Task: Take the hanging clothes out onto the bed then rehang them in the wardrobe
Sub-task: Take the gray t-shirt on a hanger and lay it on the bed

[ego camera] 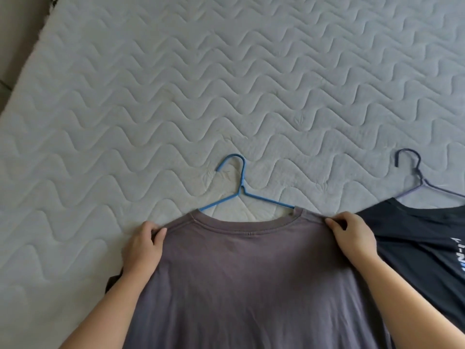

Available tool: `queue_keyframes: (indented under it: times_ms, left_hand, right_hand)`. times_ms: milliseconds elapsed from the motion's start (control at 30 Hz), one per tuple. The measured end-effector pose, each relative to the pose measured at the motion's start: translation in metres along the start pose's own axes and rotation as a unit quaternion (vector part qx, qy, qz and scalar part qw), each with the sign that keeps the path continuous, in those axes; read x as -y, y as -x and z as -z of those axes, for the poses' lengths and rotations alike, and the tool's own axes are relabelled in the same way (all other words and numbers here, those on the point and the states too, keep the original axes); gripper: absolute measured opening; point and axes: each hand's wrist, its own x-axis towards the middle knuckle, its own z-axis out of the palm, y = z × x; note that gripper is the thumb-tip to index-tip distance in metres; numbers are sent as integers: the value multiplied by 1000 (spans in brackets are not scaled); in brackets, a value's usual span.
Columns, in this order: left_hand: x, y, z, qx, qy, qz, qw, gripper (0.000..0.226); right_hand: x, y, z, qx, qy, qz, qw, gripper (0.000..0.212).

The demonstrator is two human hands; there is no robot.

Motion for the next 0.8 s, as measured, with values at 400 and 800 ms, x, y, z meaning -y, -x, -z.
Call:
queue_keyframes:
  times_ms: [400,800]
  left_hand:
    - [7,131,71,70,99,78,990,34]
    - [76,424,122,104,258,305,911,15]
  right_hand:
    - [-14,134,41,67,-20,24,997,49]
    - [-133,345,90,159,-126,-215,955,33]
